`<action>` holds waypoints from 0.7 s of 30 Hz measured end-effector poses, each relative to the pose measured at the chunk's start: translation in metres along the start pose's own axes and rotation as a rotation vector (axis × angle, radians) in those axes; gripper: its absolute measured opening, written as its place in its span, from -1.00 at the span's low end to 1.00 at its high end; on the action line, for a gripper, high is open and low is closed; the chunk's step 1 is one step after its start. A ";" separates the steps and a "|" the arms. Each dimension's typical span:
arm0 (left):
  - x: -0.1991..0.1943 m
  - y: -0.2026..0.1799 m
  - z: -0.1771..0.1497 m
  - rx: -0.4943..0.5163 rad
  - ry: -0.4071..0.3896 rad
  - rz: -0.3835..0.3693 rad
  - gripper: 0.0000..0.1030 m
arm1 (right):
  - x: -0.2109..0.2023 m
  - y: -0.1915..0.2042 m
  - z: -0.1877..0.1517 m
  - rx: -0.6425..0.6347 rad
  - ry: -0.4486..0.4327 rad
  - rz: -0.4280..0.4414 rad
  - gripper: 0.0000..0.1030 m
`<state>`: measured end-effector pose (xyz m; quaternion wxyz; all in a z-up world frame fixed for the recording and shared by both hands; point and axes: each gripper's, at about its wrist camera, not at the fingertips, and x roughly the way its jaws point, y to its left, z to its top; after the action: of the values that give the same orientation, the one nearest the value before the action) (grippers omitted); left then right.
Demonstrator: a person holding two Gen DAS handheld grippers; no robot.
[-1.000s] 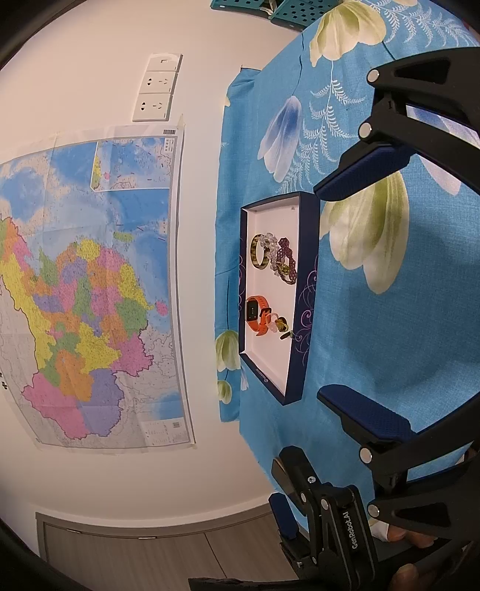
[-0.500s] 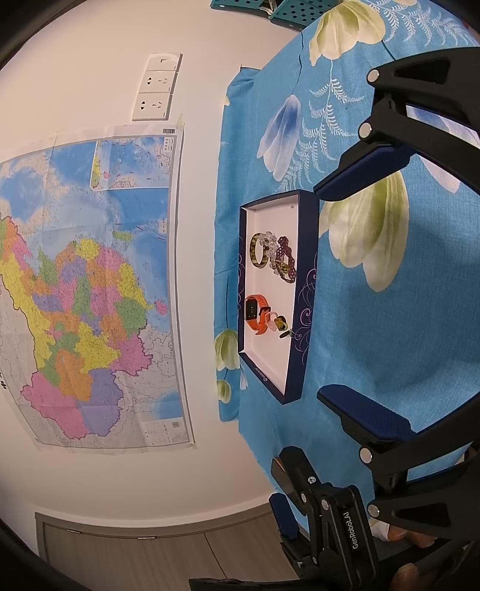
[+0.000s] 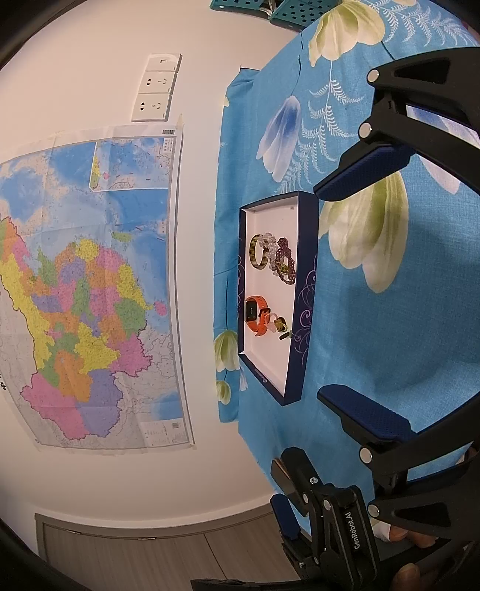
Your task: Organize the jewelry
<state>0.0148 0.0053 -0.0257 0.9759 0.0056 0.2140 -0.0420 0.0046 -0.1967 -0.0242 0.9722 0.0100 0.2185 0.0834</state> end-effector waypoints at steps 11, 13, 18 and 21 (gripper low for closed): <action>0.000 0.000 0.000 0.000 0.000 0.000 0.89 | 0.000 0.001 0.000 0.000 0.001 -0.001 0.87; 0.000 0.000 0.000 -0.001 0.000 0.001 0.89 | 0.000 0.001 0.000 -0.001 -0.001 -0.003 0.87; 0.000 0.000 0.000 -0.001 0.000 0.001 0.89 | 0.000 0.001 -0.001 0.000 0.002 -0.002 0.87; 0.000 0.001 -0.001 -0.001 -0.002 0.003 0.89 | 0.001 0.002 -0.001 -0.003 0.000 -0.003 0.87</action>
<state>0.0142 0.0065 -0.0267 0.9762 0.0055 0.2129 -0.0403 0.0053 -0.1948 -0.0254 0.9724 0.0083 0.2184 0.0822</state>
